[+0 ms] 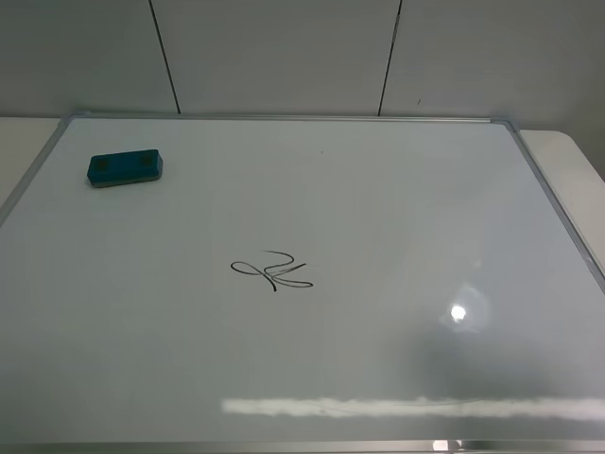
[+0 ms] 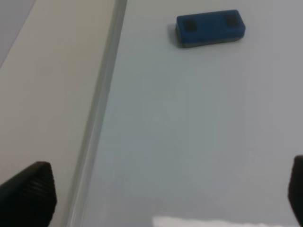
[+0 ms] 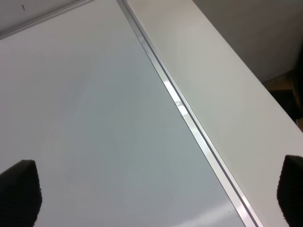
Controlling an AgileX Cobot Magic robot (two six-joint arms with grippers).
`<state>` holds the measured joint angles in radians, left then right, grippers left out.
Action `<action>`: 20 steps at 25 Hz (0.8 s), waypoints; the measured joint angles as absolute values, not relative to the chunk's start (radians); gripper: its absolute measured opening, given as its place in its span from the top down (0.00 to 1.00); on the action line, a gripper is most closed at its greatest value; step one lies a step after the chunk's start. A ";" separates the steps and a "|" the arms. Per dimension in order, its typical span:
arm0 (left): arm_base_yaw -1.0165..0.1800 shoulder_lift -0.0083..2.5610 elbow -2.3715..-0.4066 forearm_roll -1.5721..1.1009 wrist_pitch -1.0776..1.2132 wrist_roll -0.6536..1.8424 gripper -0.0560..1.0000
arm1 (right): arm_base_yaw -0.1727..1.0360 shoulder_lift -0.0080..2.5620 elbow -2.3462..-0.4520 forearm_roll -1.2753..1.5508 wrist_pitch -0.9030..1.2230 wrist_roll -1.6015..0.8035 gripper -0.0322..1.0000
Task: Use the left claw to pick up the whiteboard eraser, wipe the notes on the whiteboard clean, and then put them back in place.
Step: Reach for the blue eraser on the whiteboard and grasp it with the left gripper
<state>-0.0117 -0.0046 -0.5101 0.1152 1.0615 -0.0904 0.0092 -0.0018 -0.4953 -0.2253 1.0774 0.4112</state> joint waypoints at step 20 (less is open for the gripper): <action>-0.012 0.424 -0.579 0.000 0.985 0.295 0.01 | 0.009 -0.002 -0.495 -0.225 1.077 0.411 0.01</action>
<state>-0.0117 0.4244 -0.5786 0.0000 0.9849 0.2951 0.0092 -0.0018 -0.4953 -0.2253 1.0774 0.4112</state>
